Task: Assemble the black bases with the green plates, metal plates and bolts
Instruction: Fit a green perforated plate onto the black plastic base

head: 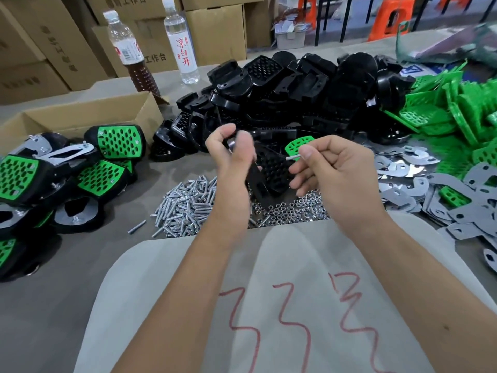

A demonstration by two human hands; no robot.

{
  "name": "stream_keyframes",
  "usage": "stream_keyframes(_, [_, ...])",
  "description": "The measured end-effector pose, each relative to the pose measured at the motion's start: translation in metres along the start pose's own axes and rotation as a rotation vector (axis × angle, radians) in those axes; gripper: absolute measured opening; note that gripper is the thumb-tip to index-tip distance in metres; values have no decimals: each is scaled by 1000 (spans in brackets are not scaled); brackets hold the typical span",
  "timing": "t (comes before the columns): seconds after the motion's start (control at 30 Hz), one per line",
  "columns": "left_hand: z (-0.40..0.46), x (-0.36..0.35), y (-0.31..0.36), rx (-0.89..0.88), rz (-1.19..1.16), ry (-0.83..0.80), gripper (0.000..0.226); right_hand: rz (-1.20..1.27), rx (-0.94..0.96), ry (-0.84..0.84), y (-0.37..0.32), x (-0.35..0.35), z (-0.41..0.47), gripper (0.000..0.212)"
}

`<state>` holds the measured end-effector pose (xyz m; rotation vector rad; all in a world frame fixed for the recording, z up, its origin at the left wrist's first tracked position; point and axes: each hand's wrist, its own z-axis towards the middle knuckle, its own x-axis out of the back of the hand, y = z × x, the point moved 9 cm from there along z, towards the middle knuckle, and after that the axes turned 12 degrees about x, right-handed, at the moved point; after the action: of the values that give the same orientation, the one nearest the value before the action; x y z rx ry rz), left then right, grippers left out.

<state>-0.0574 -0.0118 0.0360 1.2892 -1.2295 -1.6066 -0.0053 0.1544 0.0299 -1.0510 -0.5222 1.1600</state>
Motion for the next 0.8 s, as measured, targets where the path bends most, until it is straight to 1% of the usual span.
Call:
stream_keyframes(0.03, [3, 1, 0, 31, -36, -32, 49, 0, -3, 8, 0, 2, 0, 13])
stream_keyframes(0.1, [9, 2, -2, 75, -115, -117, 40, -1, -2, 22, -1, 5, 1, 14])
stream_keyframes(0.13, [10, 4, -3, 83, -100, -126, 36, 1, 6, 30, -2, 6, 2, 14])
stream_keyframes(0.27, [12, 16, -3, 57, 249, 19, 23, -14, 90, 39, -13, 9, 4, 20])
stream_keyframes(0.37, [9, 9, -9, 51, 362, 18, 20, -43, 133, 4, -18, 8, 4, 17])
stream_keyframes(0.47, [5, 4, -13, 46, 386, 19, 24, -176, 149, -32, -17, 6, 3, 10])
stream_keyframes(0.6, [1, 1, -8, -24, 435, 40, 25, -350, 141, -17, -12, 9, 2, 11])
stream_keyframes(0.67, [-2, -4, -3, -77, 466, 39, 26, -504, 227, -27, -19, 6, 0, 11])
stream_keyframes(0.73, [-5, -8, 3, -132, 502, 43, 27, -727, 388, -50, -34, -3, -3, 13])
stream_keyframes(0.77, [-6, -10, 5, -156, 521, 43, 27, -801, 454, -49, -41, -8, -5, 15])
stream_keyframes(0.8, [-7, -10, 7, -176, 538, 39, 26, -813, 468, -44, -42, -9, -5, 16])
